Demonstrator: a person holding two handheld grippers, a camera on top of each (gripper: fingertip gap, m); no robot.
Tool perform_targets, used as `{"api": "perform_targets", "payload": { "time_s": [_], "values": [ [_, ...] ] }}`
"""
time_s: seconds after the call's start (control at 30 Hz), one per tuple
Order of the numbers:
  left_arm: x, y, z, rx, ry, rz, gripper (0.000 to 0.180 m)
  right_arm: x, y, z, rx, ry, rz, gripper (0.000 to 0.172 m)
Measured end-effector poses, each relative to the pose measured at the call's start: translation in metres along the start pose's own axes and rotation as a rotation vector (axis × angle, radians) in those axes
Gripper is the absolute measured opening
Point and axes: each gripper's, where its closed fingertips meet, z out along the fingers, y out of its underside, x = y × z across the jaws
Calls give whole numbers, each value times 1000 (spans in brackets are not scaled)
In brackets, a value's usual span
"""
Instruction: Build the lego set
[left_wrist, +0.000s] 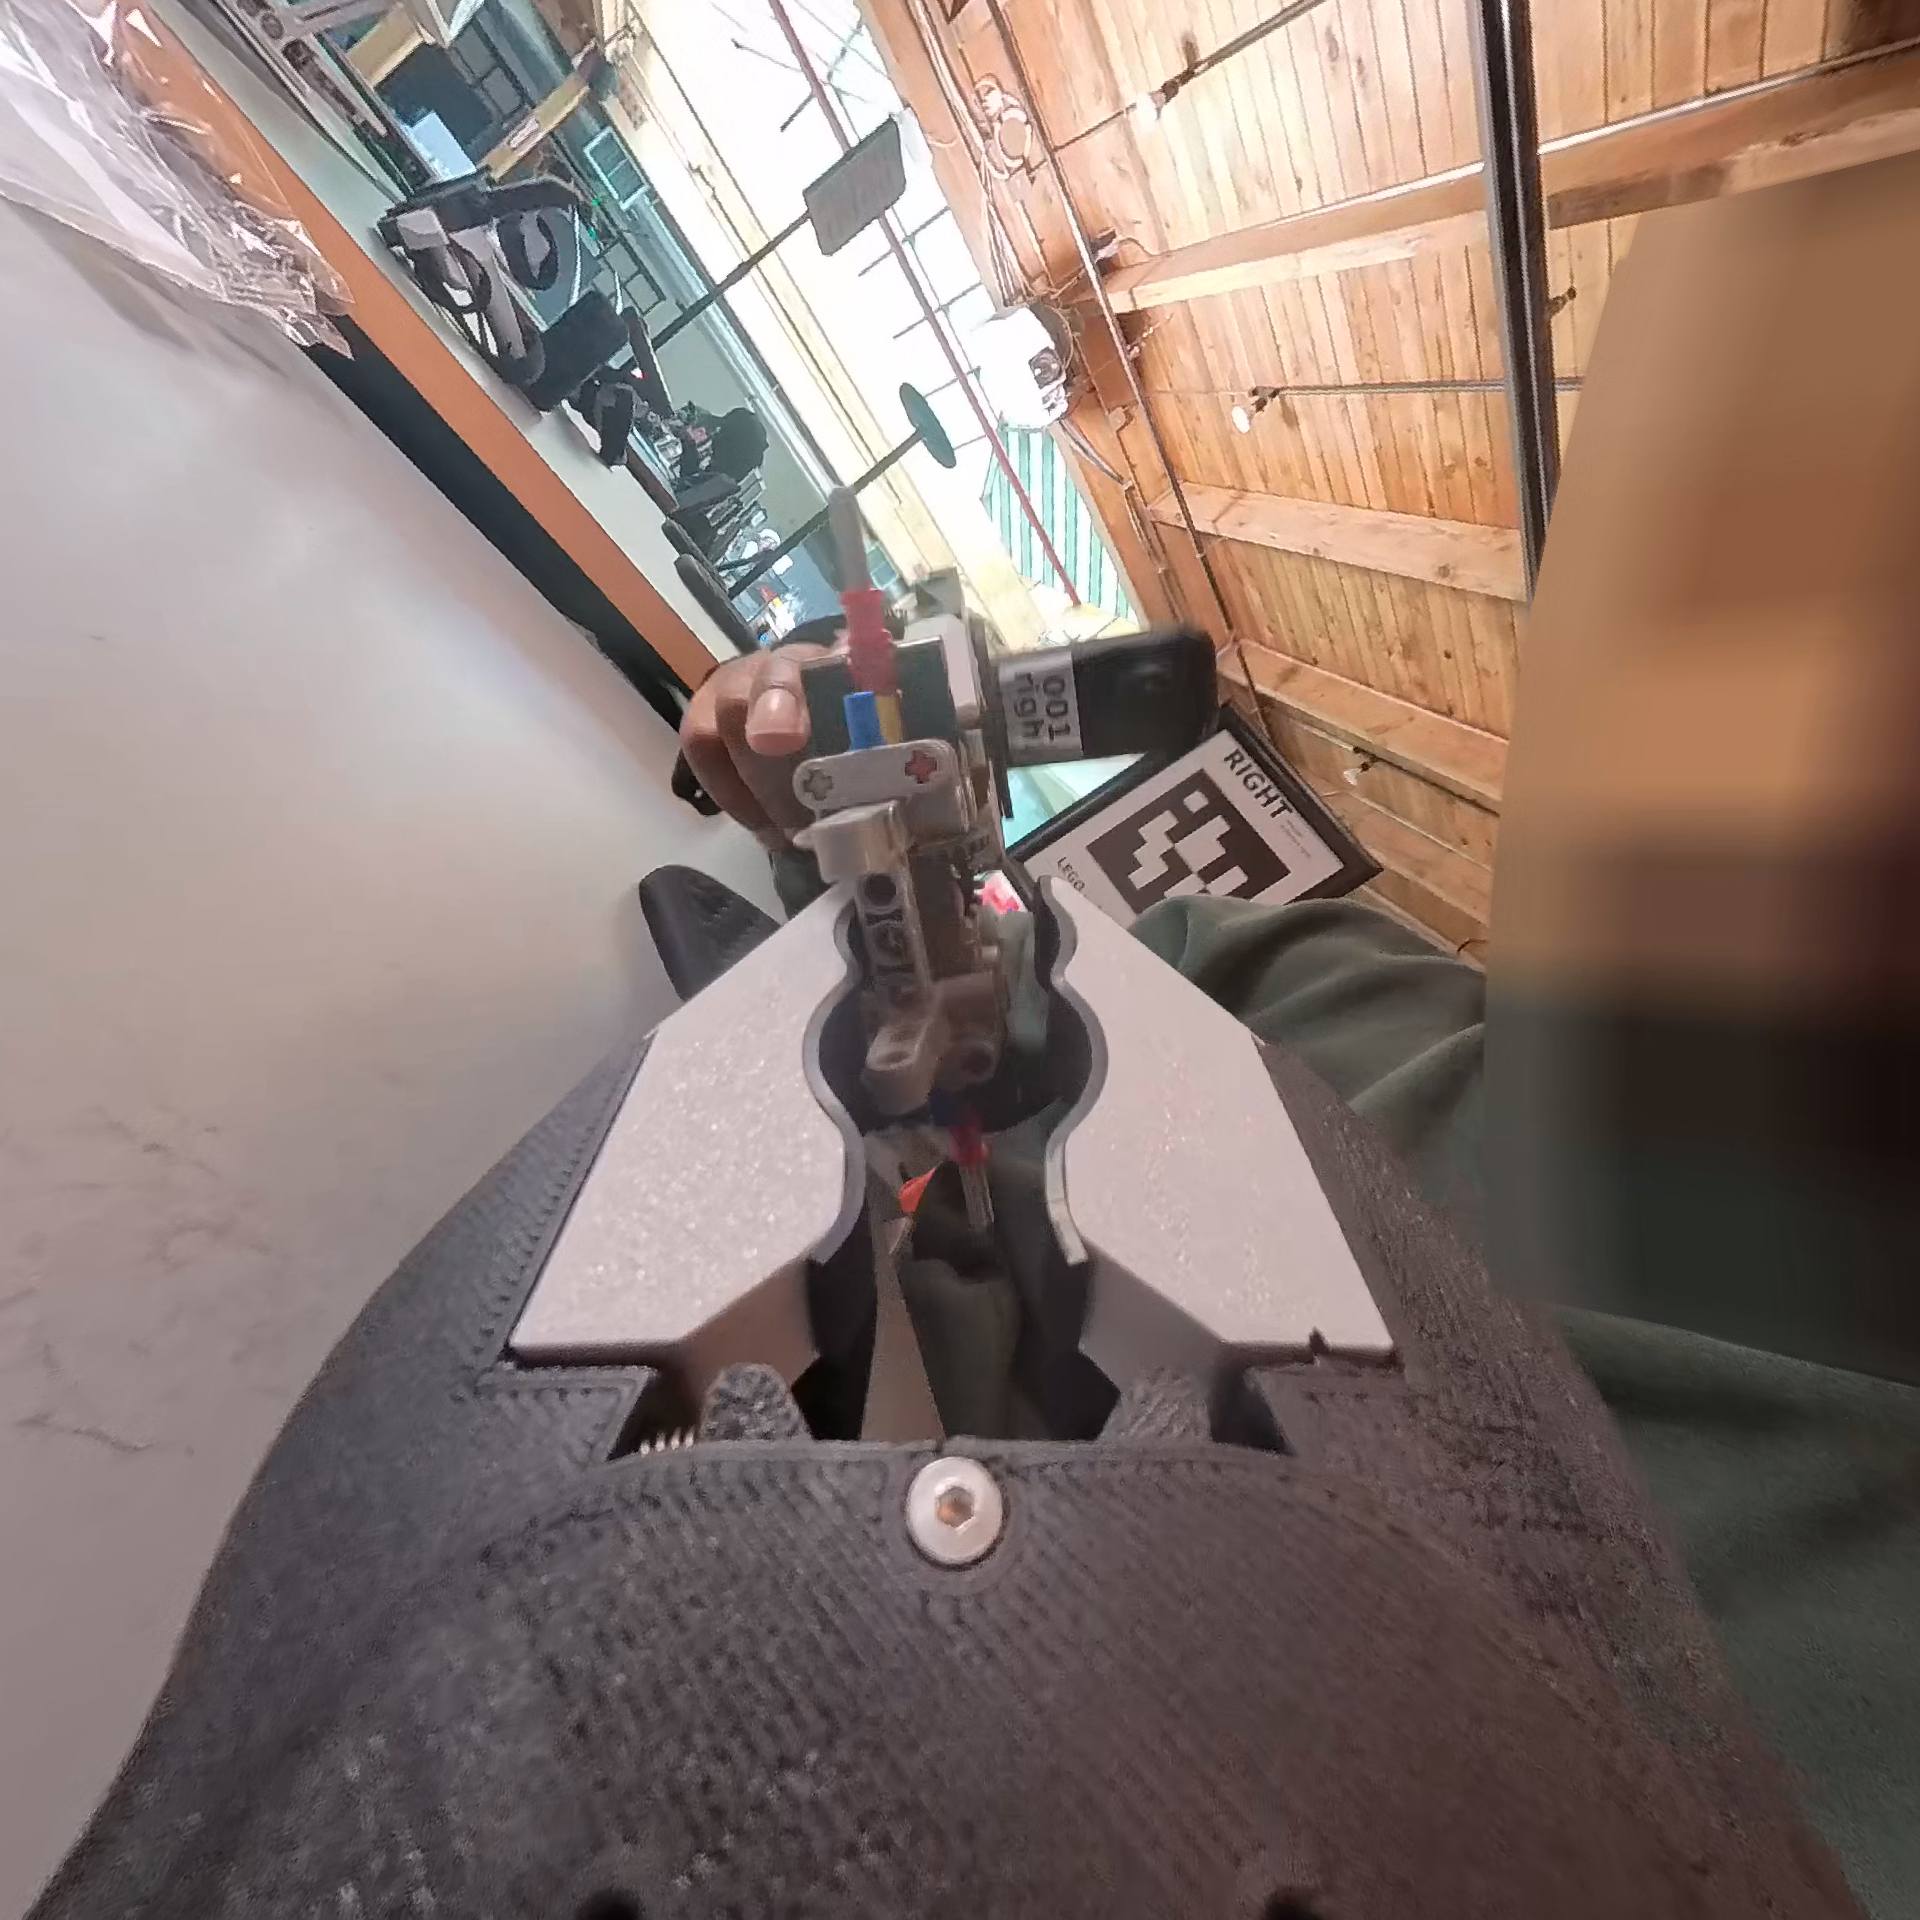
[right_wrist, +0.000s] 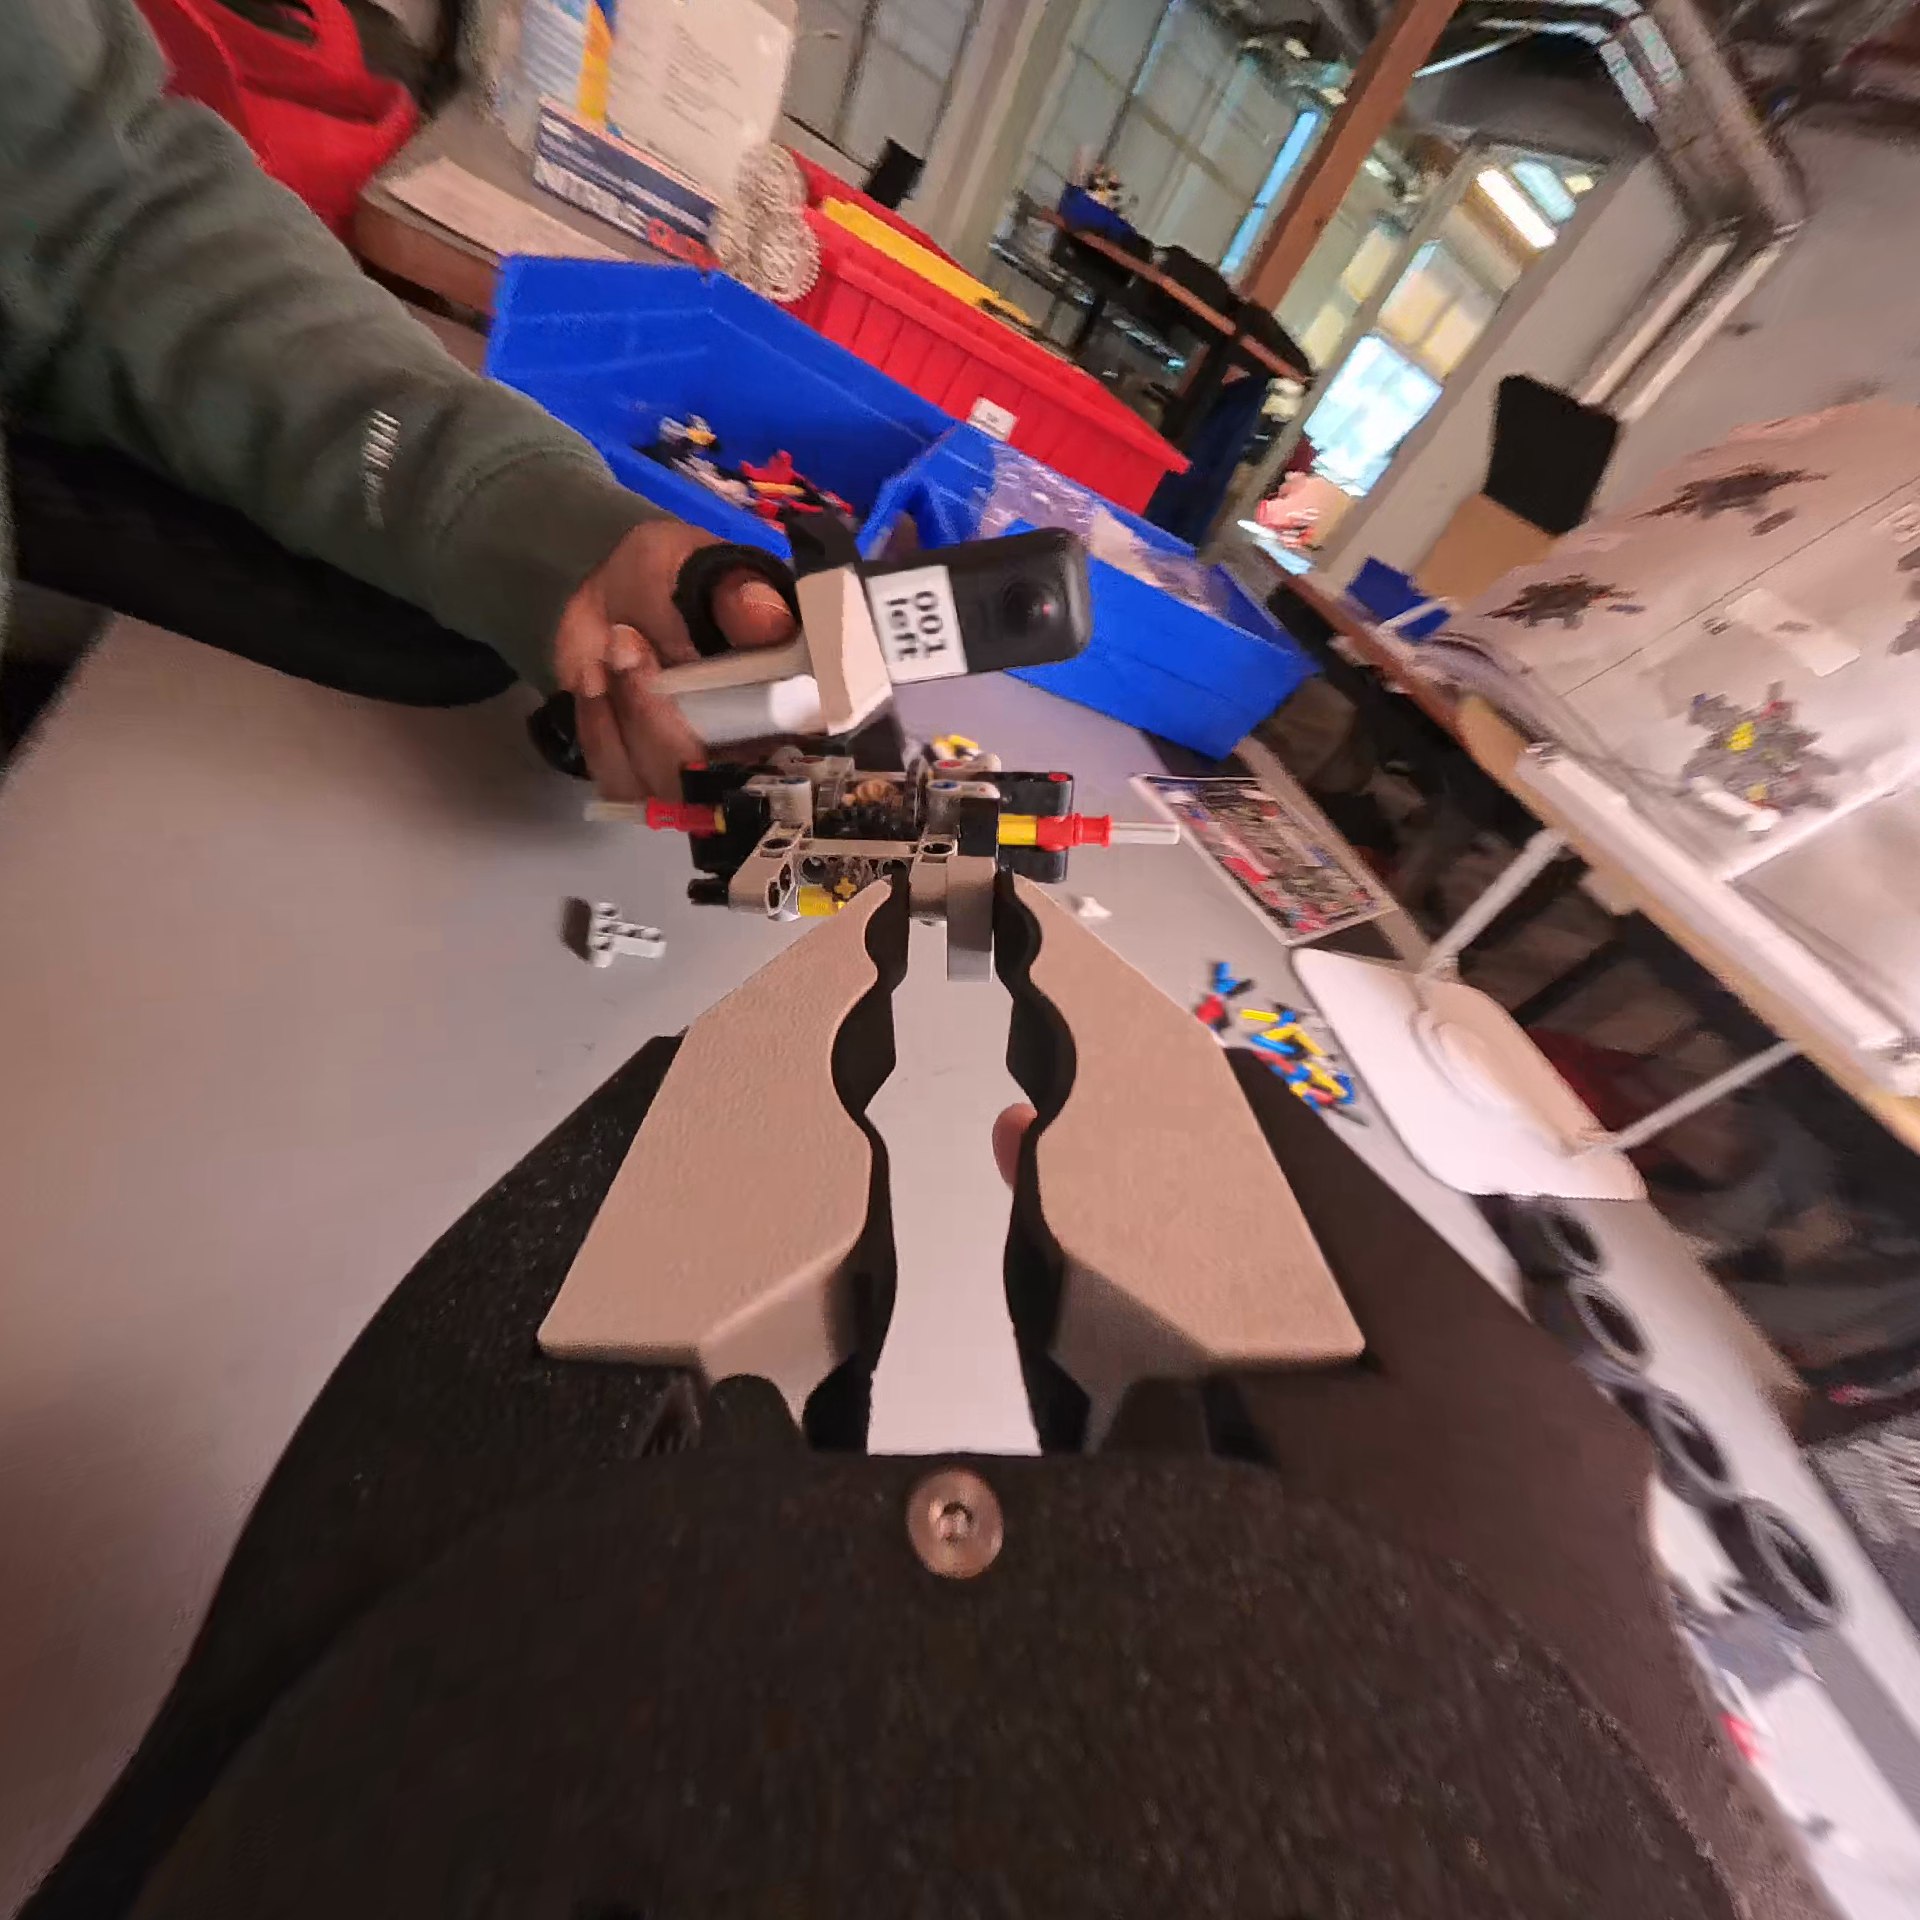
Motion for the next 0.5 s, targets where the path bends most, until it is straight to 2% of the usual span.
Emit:
{"api": "perform_targets", "payload": {
  "time_s": [0.13,0.2,0.27,0.33,0.4,0.5],
  "values": [
    [-1,5,-2,-65,-14,26,37,1,-5,-10,43,-180,129,15],
    [-2,5,-3,-62,-16,22,40,-7,-12,-14,42,-323,183,15],
    [3,6,-1,-68,25,4,42,-12,-12,-11,15,-402,174,15],
    [12,16,4,-123,73,-6,36,-18,-11,-5,-26,-456,137,15],
    [10,23,6,-156,63,9,31,-25,-16,-2,-38,-511,114,15],
    [17,19,4,-127,113,2,29,-21,-23,0,-55,-512,95,15]
  ]
}}
